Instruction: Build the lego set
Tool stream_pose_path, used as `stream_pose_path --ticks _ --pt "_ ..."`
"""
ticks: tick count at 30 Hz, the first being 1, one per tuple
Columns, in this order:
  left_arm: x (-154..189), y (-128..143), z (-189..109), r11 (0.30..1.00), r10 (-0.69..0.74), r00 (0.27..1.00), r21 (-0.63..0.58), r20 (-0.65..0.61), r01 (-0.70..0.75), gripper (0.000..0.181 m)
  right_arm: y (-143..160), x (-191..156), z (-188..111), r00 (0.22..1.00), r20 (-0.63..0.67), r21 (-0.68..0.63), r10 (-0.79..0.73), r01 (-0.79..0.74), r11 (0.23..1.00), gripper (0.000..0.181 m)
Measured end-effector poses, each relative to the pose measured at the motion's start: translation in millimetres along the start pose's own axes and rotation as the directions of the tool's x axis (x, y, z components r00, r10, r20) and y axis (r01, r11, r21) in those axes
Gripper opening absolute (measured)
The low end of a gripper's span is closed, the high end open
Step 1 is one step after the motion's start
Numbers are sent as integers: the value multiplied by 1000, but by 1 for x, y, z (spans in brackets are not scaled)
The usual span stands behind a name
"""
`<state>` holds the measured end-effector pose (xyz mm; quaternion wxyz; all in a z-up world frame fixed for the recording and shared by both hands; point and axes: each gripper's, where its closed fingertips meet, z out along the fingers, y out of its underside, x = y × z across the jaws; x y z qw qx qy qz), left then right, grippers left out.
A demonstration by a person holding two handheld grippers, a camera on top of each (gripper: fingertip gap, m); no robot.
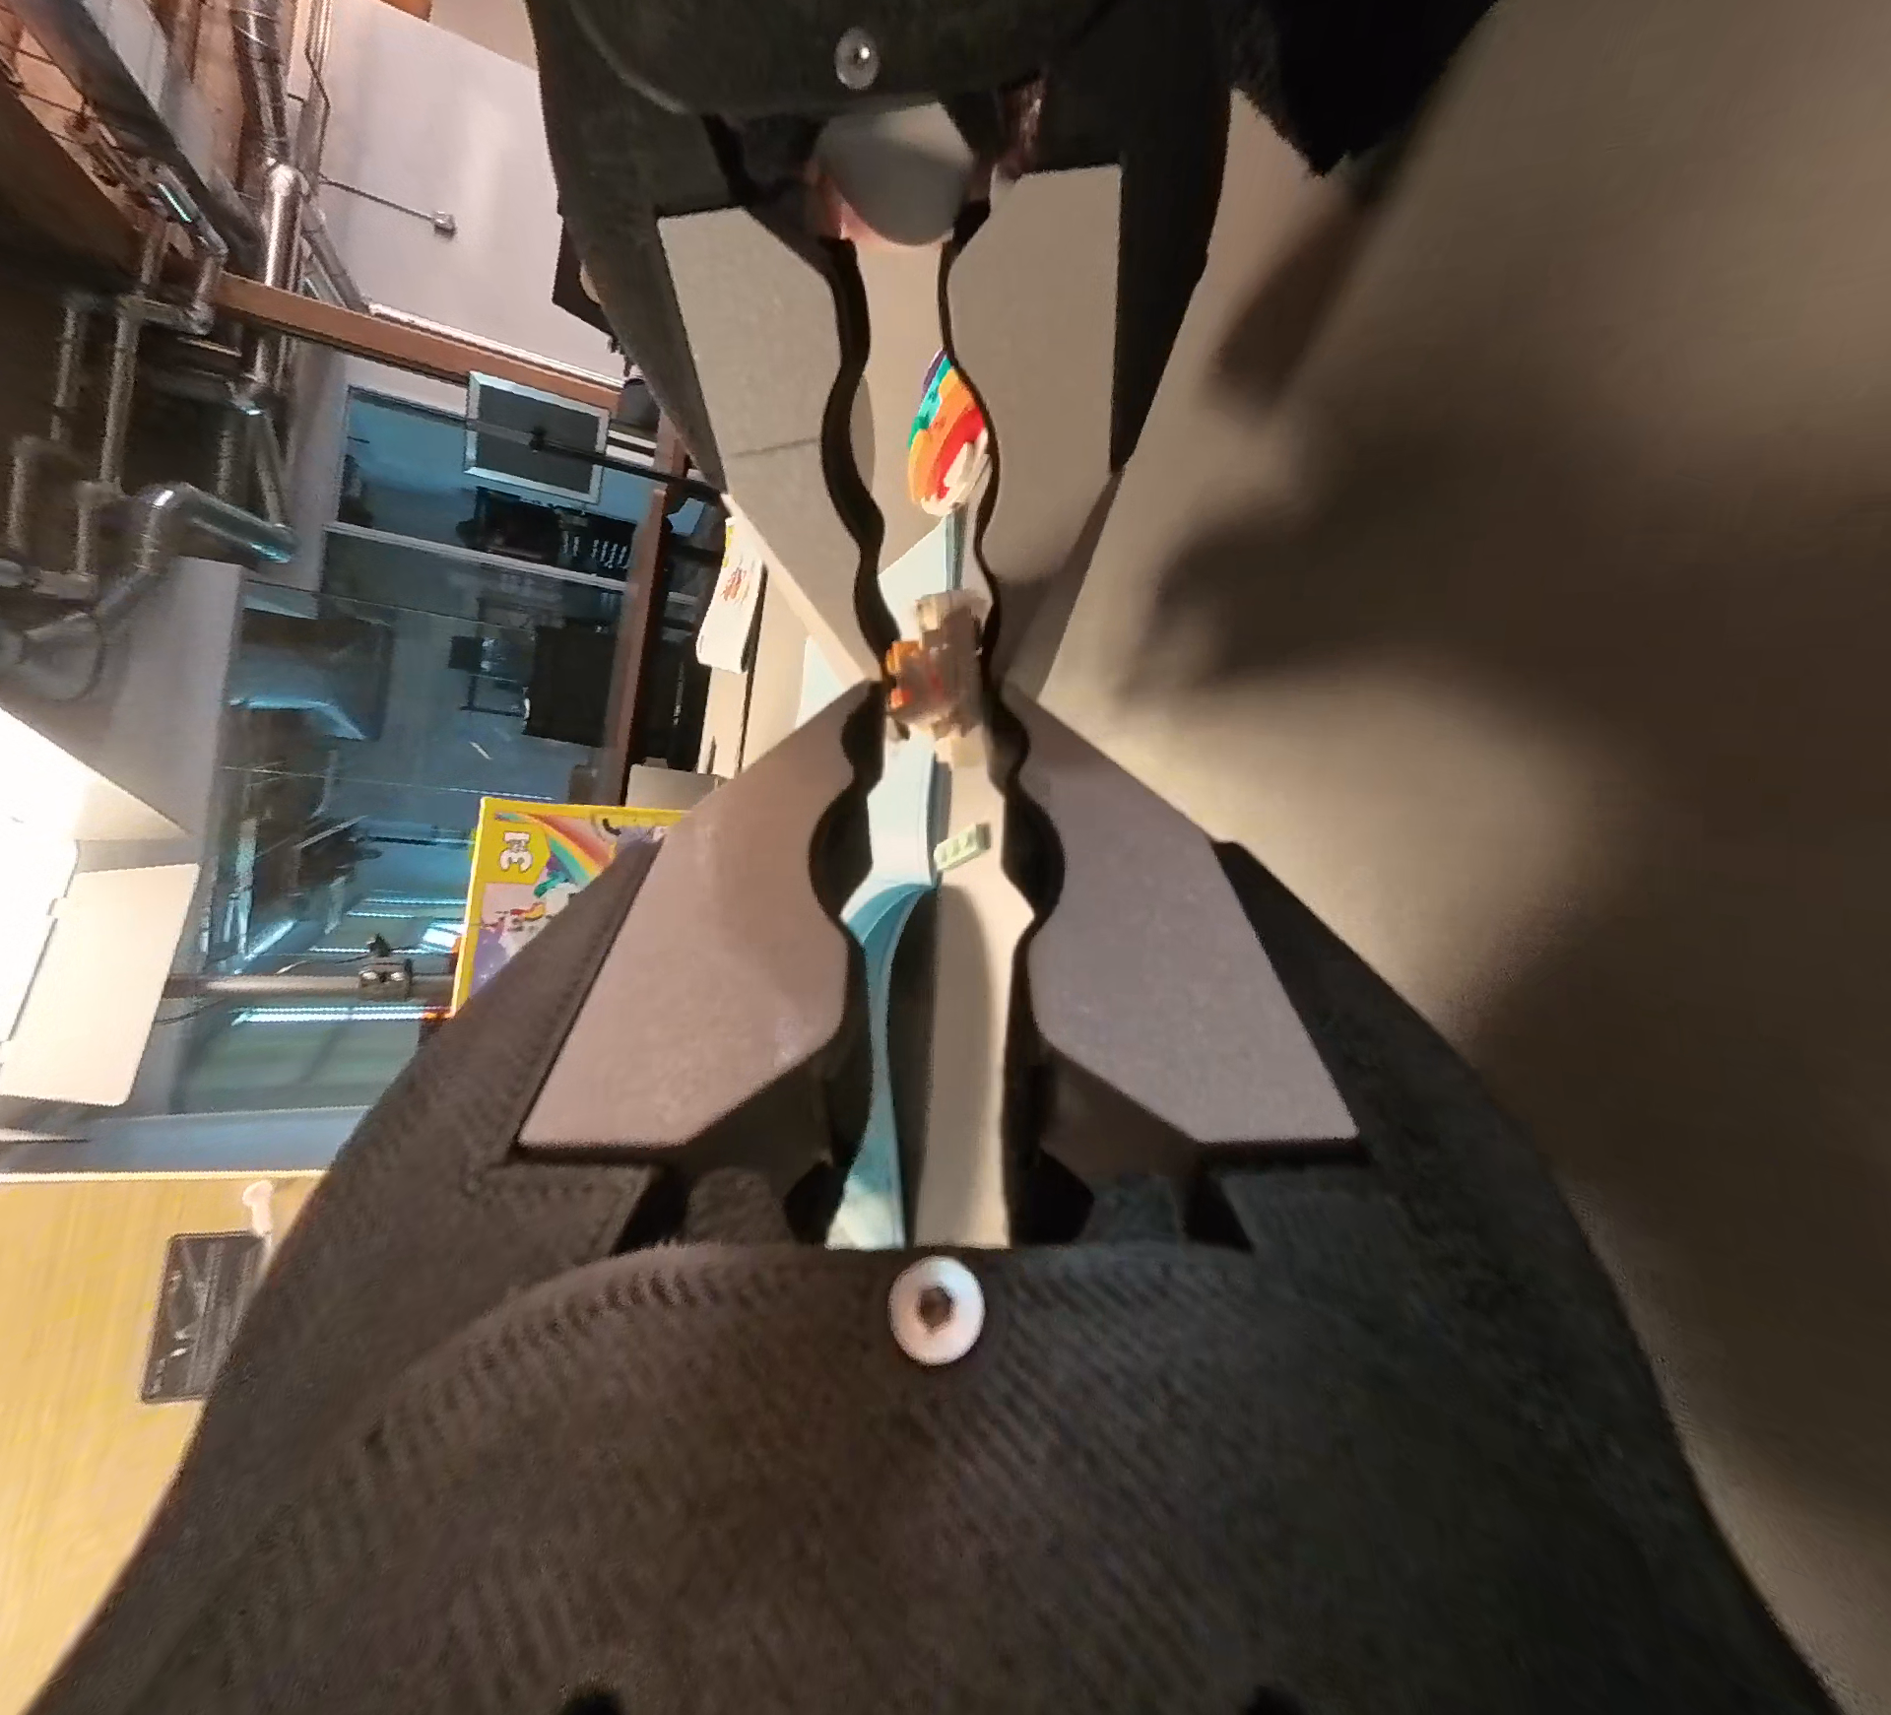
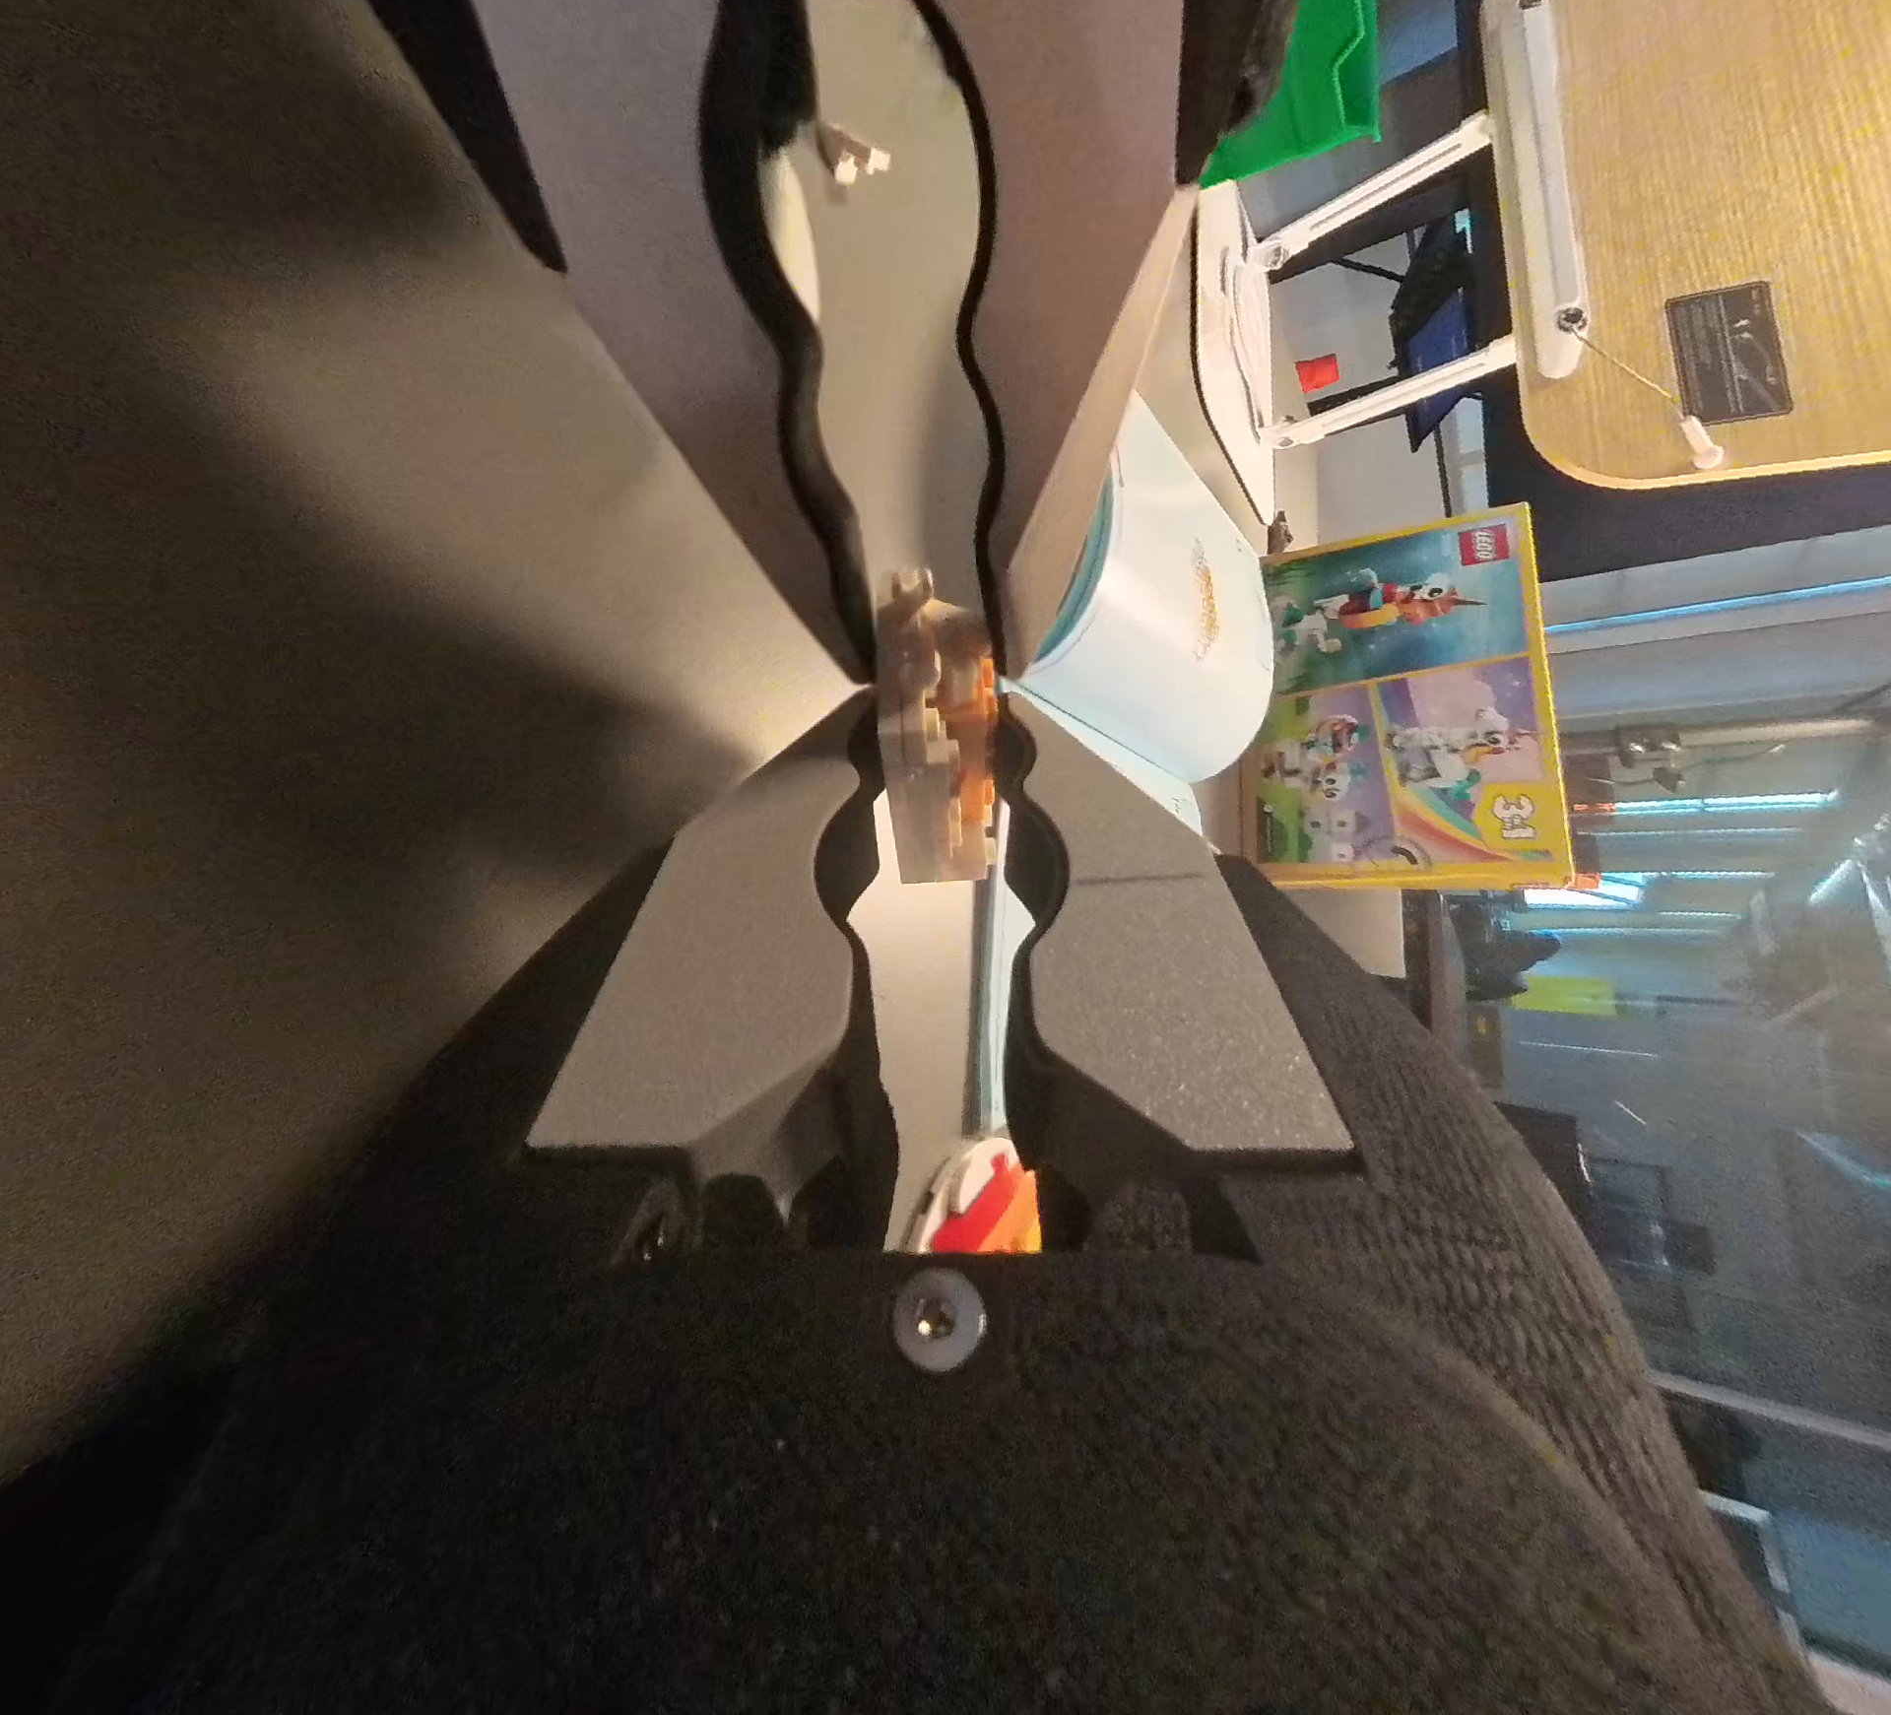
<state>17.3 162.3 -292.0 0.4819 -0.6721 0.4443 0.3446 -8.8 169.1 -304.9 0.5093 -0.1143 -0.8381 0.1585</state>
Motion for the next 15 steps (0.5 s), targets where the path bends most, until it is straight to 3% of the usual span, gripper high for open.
stream_pose_path --ticks 15 --pt "1 4 -1 986 161 987 -48 12 -161 20 0 -1 1 1000 2 -1 -2 2 1000 17"
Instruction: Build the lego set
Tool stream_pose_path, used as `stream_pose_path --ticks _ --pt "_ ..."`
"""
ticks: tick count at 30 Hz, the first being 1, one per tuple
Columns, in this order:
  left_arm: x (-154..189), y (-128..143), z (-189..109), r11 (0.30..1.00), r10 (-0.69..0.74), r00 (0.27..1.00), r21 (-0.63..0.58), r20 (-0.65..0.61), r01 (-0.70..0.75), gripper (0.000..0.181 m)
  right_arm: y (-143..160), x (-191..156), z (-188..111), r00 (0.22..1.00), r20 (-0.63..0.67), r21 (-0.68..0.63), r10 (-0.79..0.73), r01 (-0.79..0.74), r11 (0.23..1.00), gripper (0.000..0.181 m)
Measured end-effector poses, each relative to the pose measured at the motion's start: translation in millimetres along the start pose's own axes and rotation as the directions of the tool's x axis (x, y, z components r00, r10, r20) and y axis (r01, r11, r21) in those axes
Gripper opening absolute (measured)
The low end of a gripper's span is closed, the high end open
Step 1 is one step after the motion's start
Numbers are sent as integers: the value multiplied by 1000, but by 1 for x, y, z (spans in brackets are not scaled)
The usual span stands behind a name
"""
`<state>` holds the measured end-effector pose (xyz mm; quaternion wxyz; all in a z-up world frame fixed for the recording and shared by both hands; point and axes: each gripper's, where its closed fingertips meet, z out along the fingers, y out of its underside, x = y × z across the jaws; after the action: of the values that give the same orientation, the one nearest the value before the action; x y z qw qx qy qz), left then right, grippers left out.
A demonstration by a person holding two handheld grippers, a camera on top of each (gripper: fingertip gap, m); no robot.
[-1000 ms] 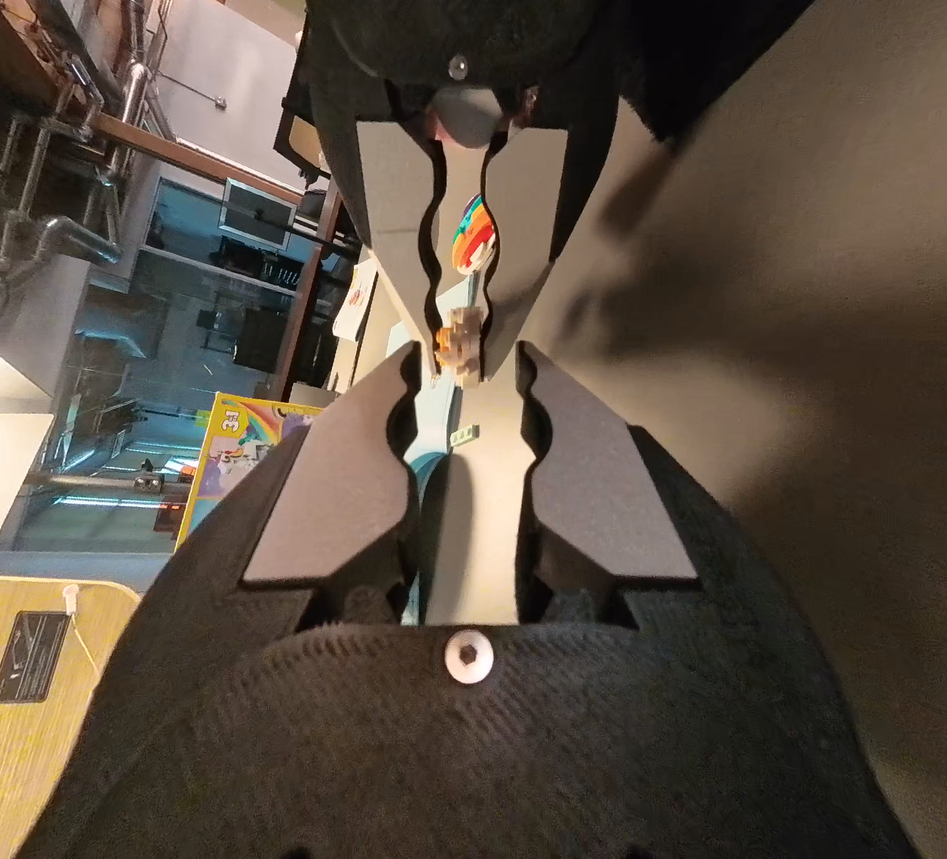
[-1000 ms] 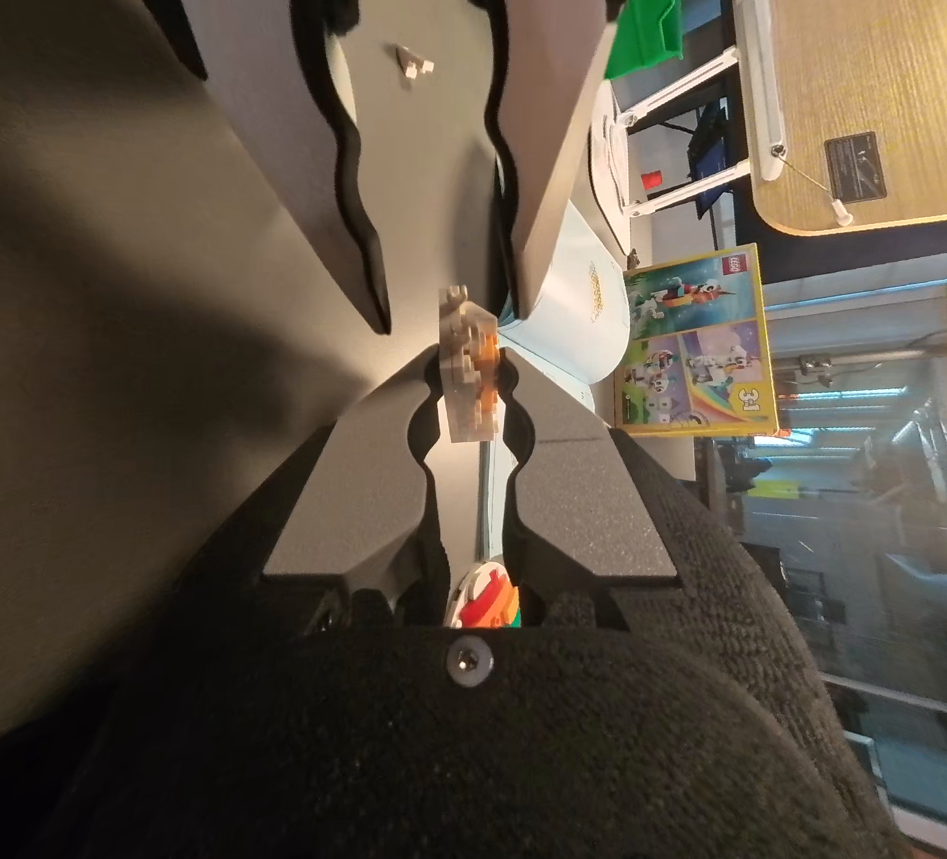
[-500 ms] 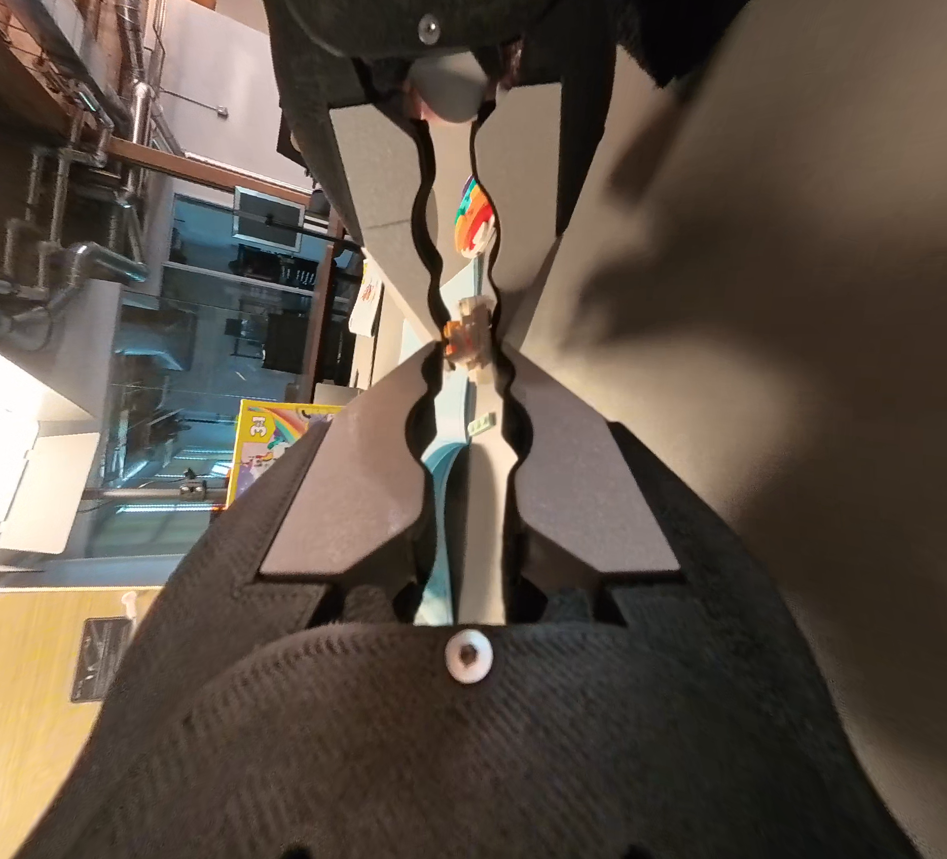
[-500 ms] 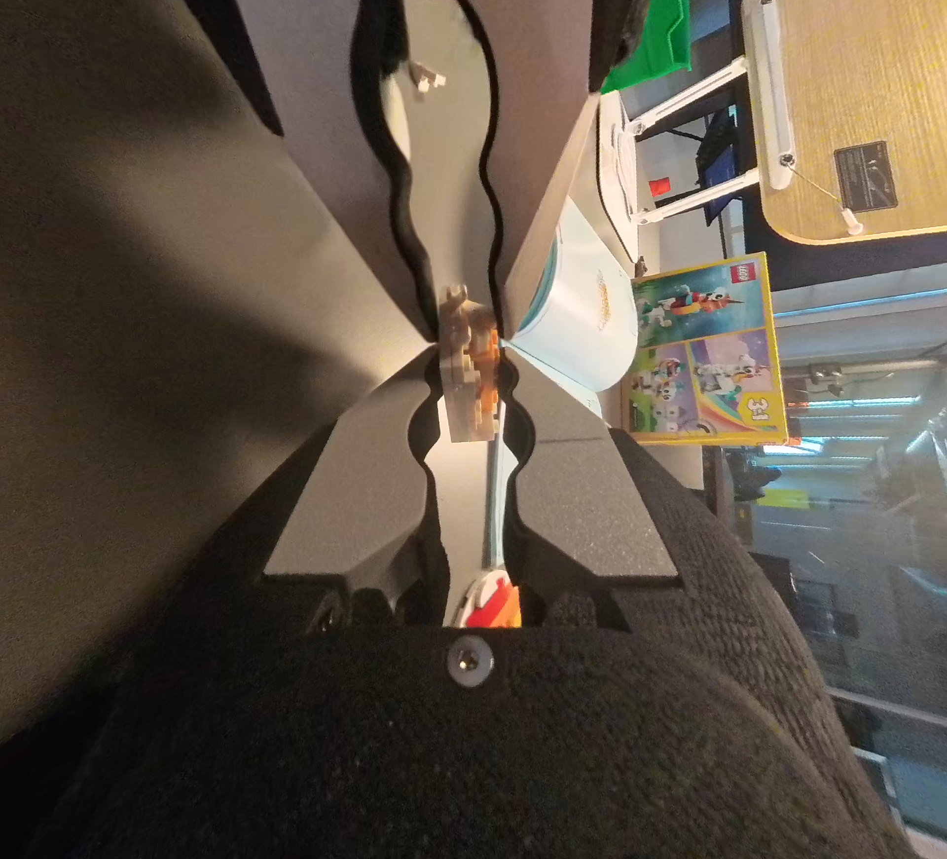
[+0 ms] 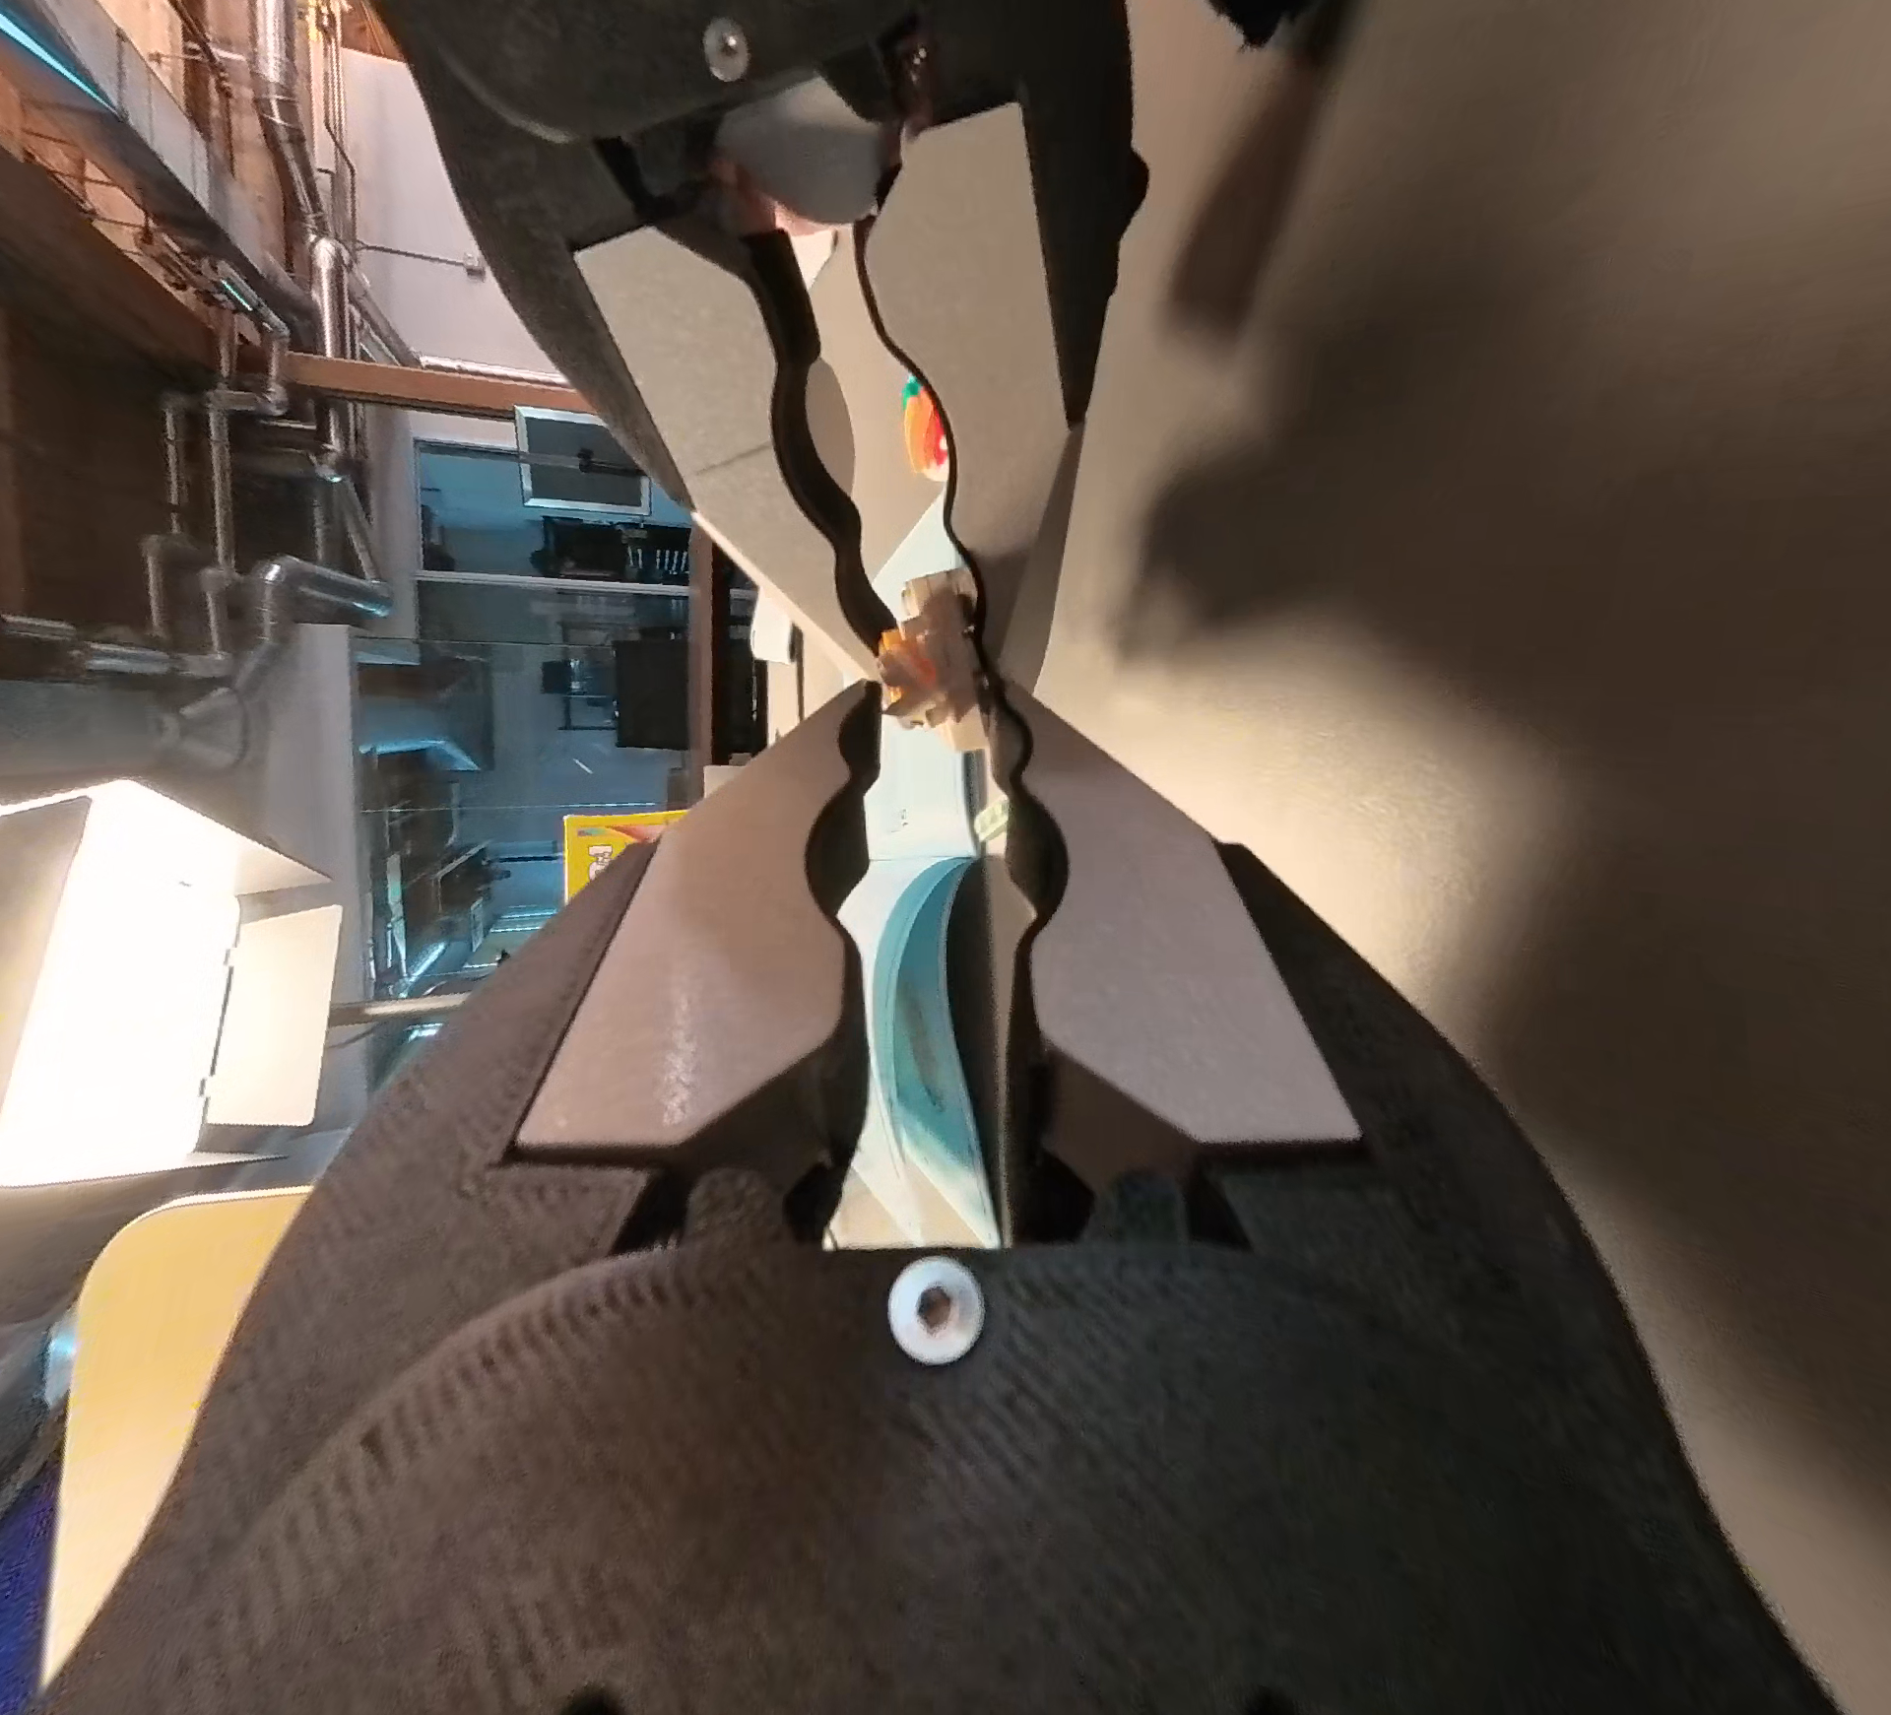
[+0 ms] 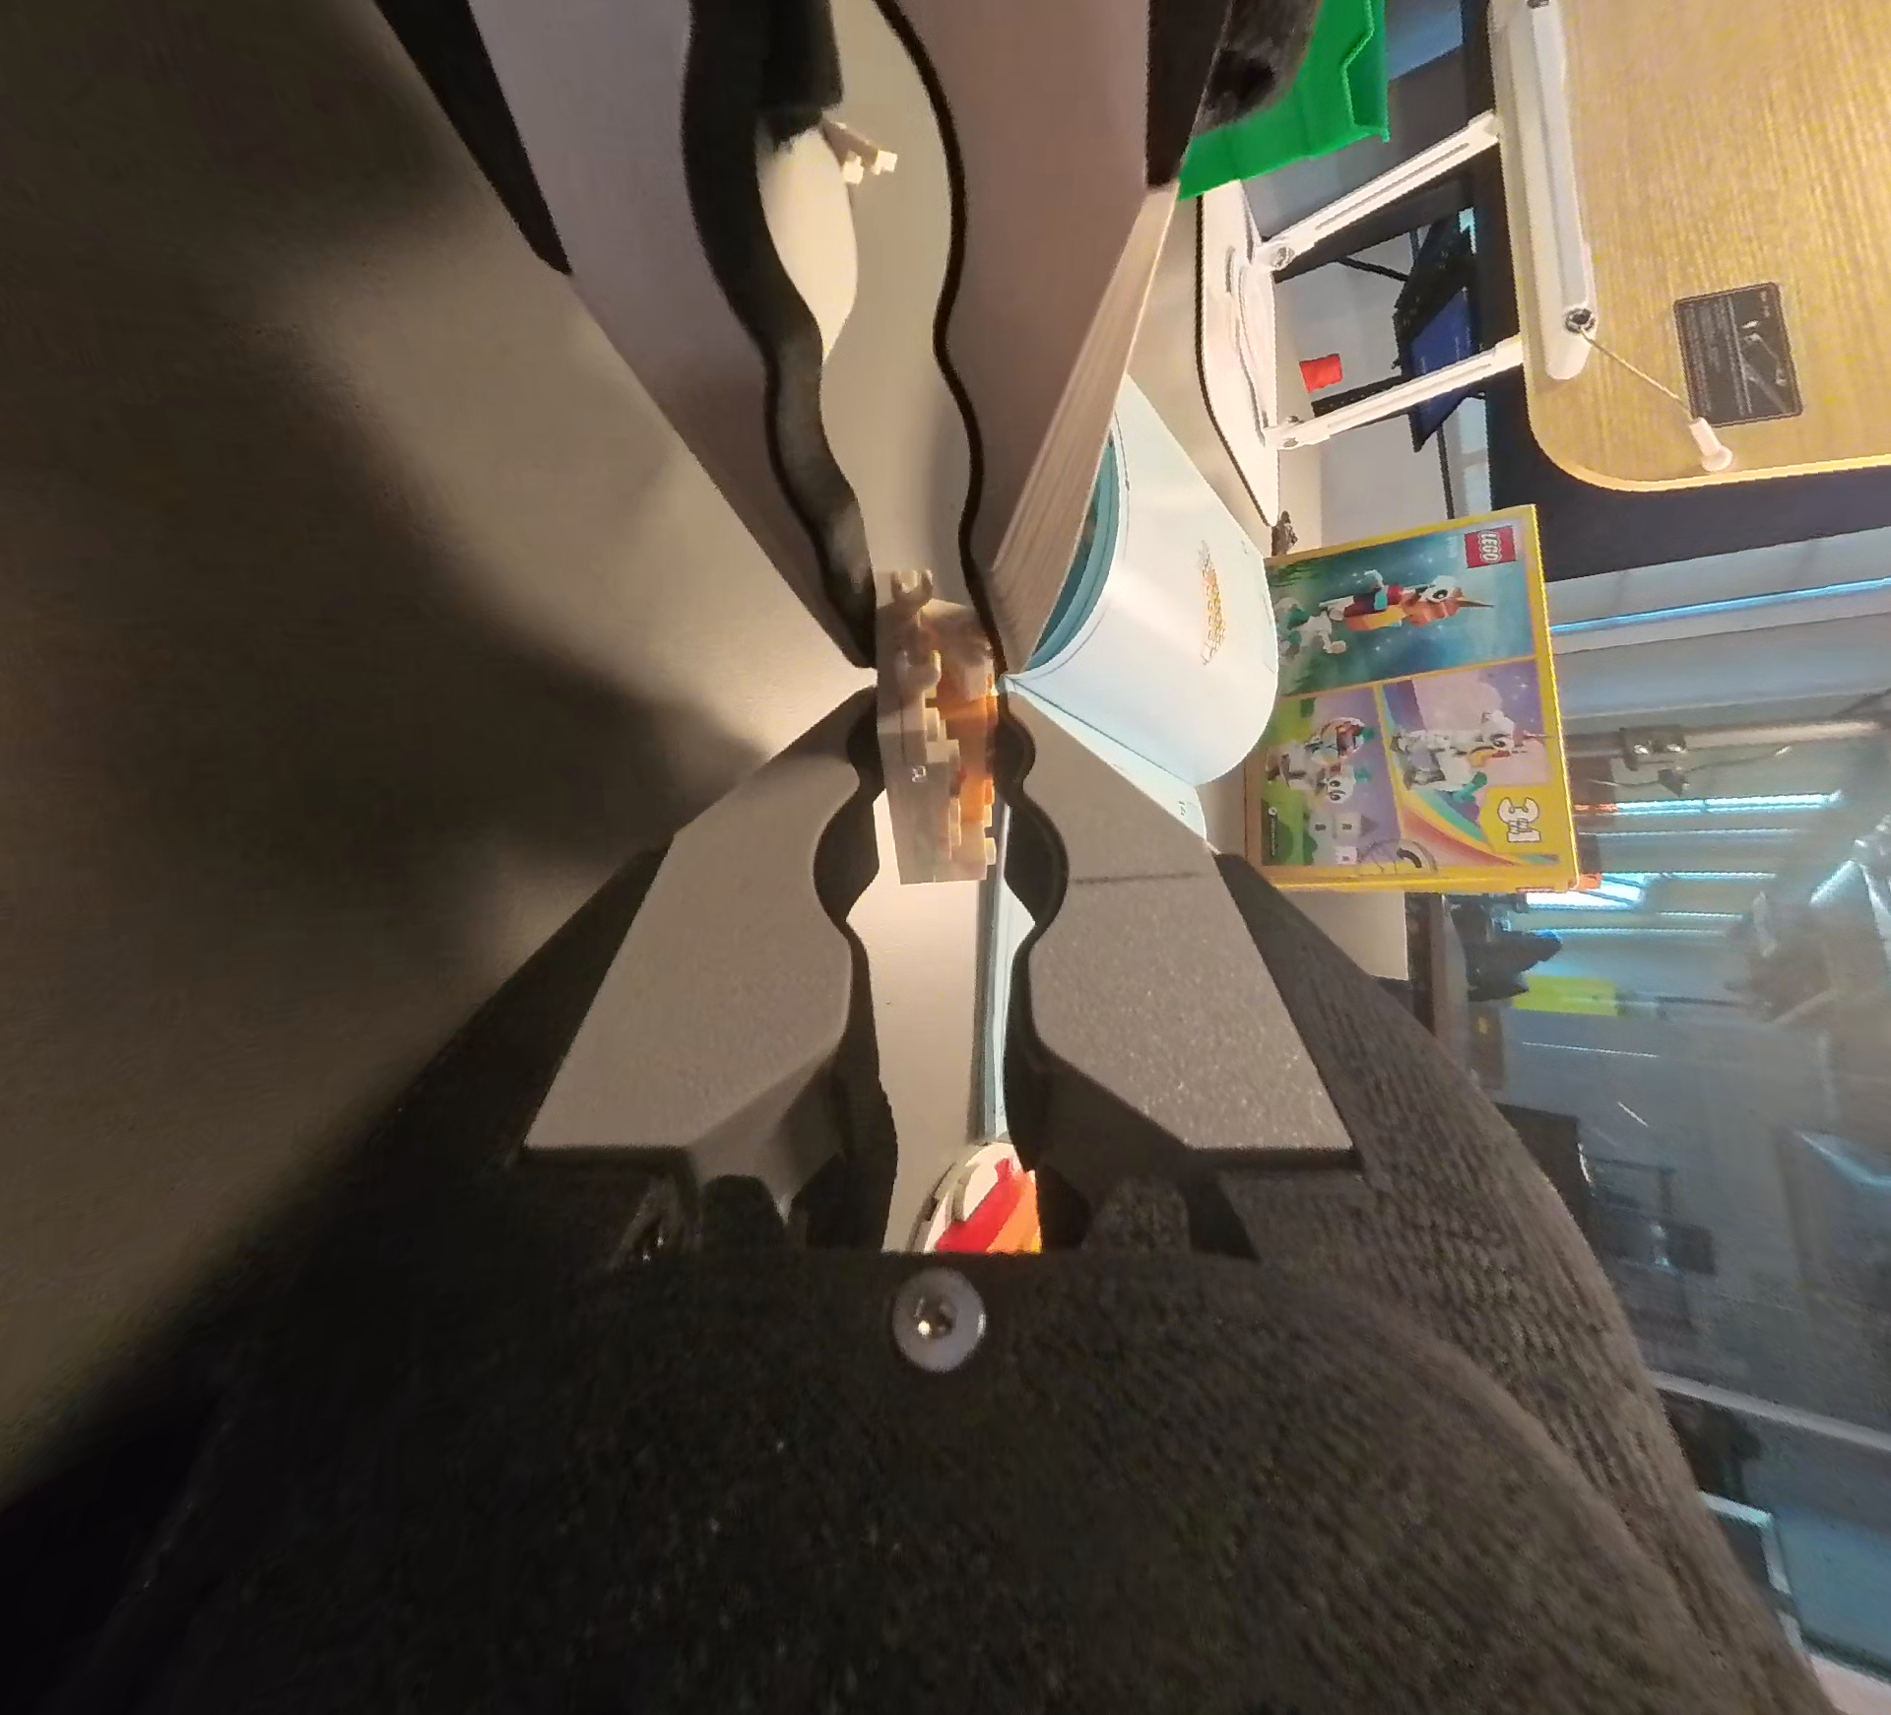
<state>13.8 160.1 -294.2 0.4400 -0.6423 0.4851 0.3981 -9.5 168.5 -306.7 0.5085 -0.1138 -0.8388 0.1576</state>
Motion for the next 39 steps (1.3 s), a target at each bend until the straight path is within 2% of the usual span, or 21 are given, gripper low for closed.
stream_pose_path --ticks 7,11,14,17,22,25,28,39 --pt "-2 -6 -3 980 -193 979 42 -67 196 35 -2 4 -1 1000 -30 12 -4 4 1000 18" --pt "-3 -9 -11 923 -363 922 86 -134 376 40 0 6 -2 998 -54 9 -16 16 1000 18" --pt "-11 -12 -19 797 -561 801 126 -208 591 35 -2 10 -4 996 -86 11 -35 36 999 18" --pt "-24 -7 -21 655 -717 662 113 -218 747 25 -4 14 -5 991 -122 10 -63 64 998 18" --pt "-33 -8 -20 435 -864 434 58 -254 899 9 -4 17 -5 982 -159 -7 -102 102 995 18" --pt "-31 -5 -17 340 -909 326 -6 -260 941 4 -4 19 -5 977 -174 -21 -122 120 993 18" --pt "-27 -3 -13 307 -923 286 -47 -259 950 5 -3 20 -5 972 -188 -38 -143 139 990 18" --pt "-25 -5 -8 289 -924 261 -63 -281 955 8 -4 22 -4 964 -205 -55 -167 159 986 18"
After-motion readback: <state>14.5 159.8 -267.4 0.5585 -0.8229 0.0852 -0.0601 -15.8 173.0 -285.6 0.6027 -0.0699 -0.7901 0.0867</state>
